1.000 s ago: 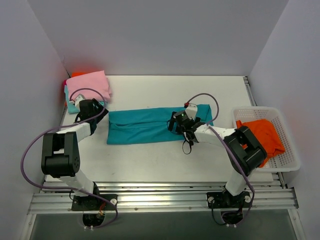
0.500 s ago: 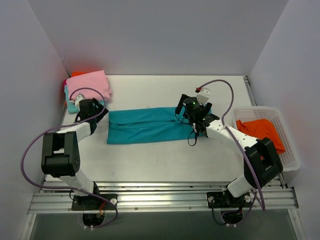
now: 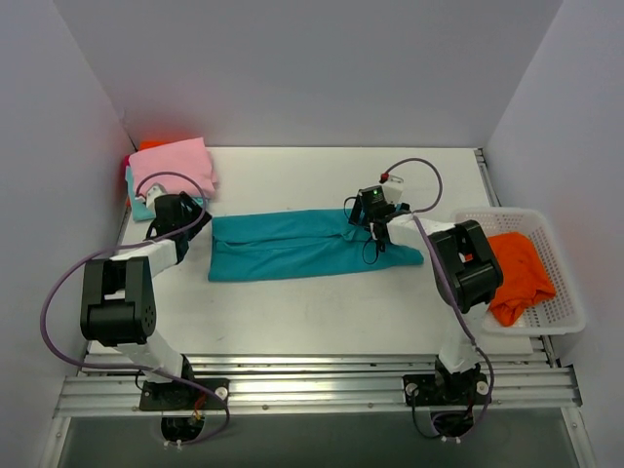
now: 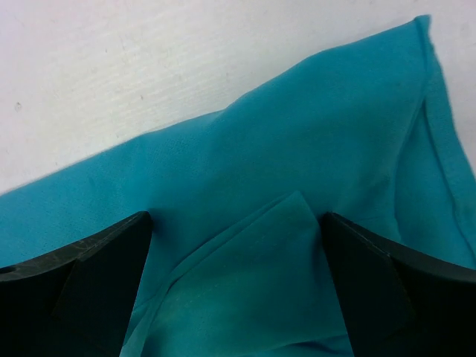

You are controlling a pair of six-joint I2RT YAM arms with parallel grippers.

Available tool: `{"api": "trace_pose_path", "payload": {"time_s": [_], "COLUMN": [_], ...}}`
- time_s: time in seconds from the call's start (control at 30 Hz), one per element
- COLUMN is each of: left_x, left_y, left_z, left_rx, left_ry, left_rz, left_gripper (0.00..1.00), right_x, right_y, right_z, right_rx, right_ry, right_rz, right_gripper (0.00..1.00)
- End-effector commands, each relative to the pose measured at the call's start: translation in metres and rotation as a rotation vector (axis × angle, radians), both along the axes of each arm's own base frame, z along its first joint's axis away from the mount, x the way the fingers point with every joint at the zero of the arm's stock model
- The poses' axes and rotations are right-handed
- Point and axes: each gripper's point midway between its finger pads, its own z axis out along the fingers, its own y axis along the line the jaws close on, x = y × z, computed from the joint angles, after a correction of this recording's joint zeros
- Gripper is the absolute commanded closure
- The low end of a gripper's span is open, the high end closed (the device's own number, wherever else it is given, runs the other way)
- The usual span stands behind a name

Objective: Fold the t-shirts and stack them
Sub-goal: Fold the other side of the tshirt into a rectangle

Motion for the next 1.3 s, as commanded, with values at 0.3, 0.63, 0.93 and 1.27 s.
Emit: {"api": "trace_pose_path", "payload": {"time_s": [0.3,0.63,0.93,1.27], "left_x": [0.007,0.008,0.009,0.009], "left_y": [0.001,0.002,0.002,0.002], "left_z": [0.011,0.011,0.01,0.01], "left_rx": [-0.002,0.0,0.002,0.004], "left_ry": [-0.055,-0.053,-0.053,-0.052], "left_rz": [-0.004,0.0,-0.001,0.001], "left_gripper": [0.19,0.19,0.19,0.19], "right_x": [0.011,-0.007,-0.016,-0.039], "right_y": [0.004,-0.007,-0.015,-0.024], "right_z": [0.021,0.034,0.037,0.046], "right_rx": [0.019,0.023,-0.001,-0.003], "right_ry": [-0.065,-0.088,-0.08,-0.087], "right_rz": [0.016,-0.018,-0.039,-0.055], "right_gripper": [0.15,0.74,0.74,0.7]}}
